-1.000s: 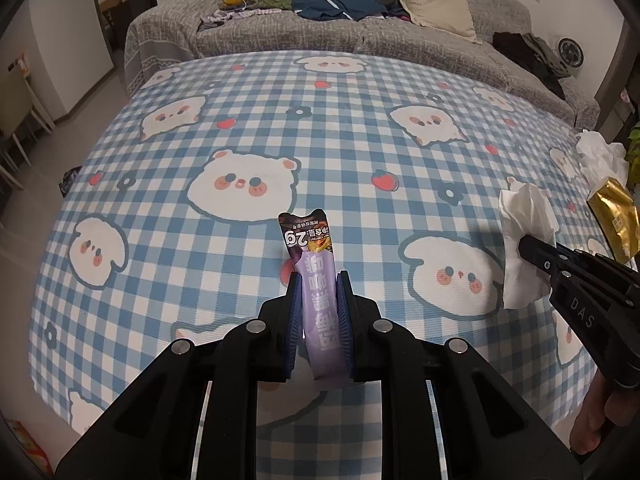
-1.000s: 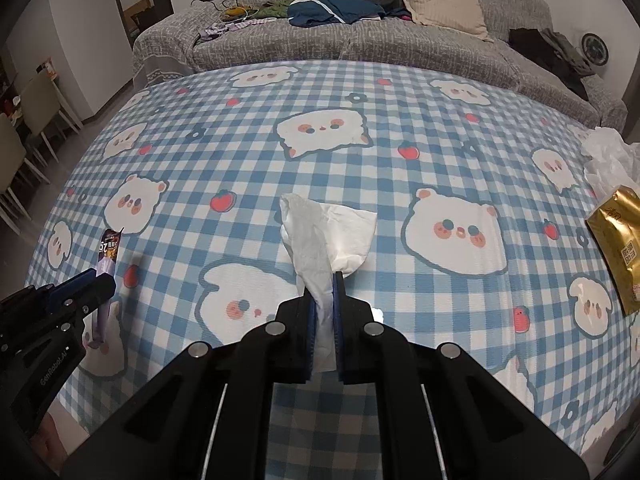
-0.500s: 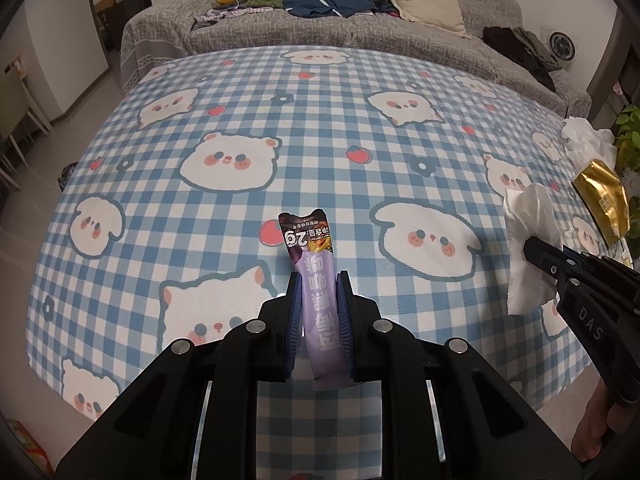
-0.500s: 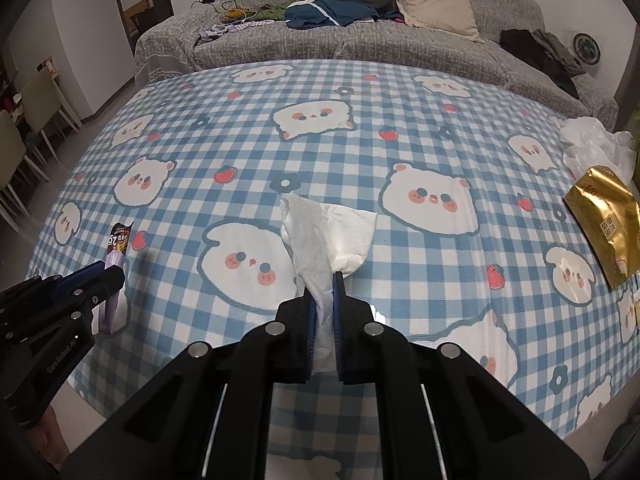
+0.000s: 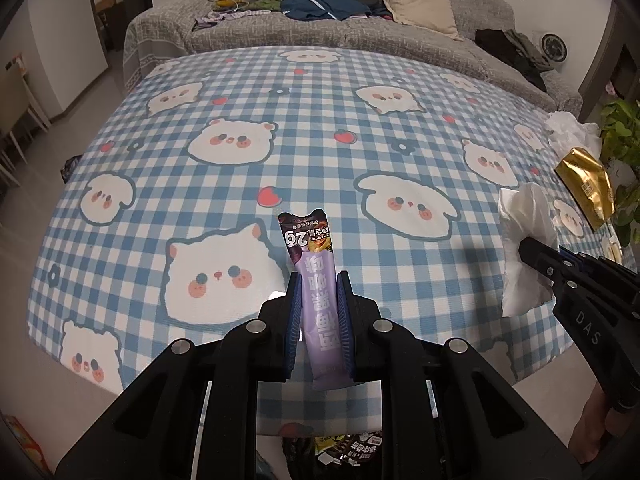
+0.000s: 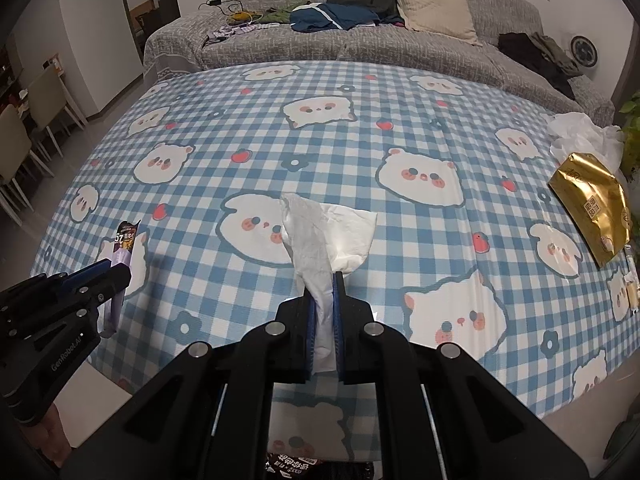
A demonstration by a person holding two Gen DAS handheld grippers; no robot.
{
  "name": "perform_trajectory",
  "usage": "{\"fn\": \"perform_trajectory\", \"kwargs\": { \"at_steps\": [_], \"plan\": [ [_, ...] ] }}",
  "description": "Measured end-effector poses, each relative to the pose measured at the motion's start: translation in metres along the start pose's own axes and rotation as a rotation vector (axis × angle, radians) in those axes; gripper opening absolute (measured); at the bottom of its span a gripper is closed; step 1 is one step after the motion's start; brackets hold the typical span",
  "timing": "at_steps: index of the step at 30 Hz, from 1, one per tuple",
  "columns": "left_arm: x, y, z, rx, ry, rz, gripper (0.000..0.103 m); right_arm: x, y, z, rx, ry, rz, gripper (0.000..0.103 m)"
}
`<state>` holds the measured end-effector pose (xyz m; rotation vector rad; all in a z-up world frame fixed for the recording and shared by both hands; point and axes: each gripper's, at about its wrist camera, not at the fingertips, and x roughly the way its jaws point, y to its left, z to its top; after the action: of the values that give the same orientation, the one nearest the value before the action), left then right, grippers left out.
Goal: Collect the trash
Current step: 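Carry the purple stick and white tissue in both tools over the bin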
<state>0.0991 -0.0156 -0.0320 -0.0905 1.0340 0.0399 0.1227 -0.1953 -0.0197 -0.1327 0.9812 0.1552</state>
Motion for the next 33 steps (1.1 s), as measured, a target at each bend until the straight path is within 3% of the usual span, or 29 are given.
{"fn": "perform_trajectory", "kwargs": {
  "at_steps": [17, 33],
  "plan": [
    [-0.031, -0.004, -0.061, -0.009, -0.002, -0.034, 0.017, -0.046, 0.003, -0.06, 0.005, -0.049, -0.025, 0.008],
    [-0.06, -0.006, -0.143, 0.009, -0.003, -0.043, 0.017, -0.086, 0.014, -0.14, -0.008, -0.082, -0.018, 0.008]
  ]
}}
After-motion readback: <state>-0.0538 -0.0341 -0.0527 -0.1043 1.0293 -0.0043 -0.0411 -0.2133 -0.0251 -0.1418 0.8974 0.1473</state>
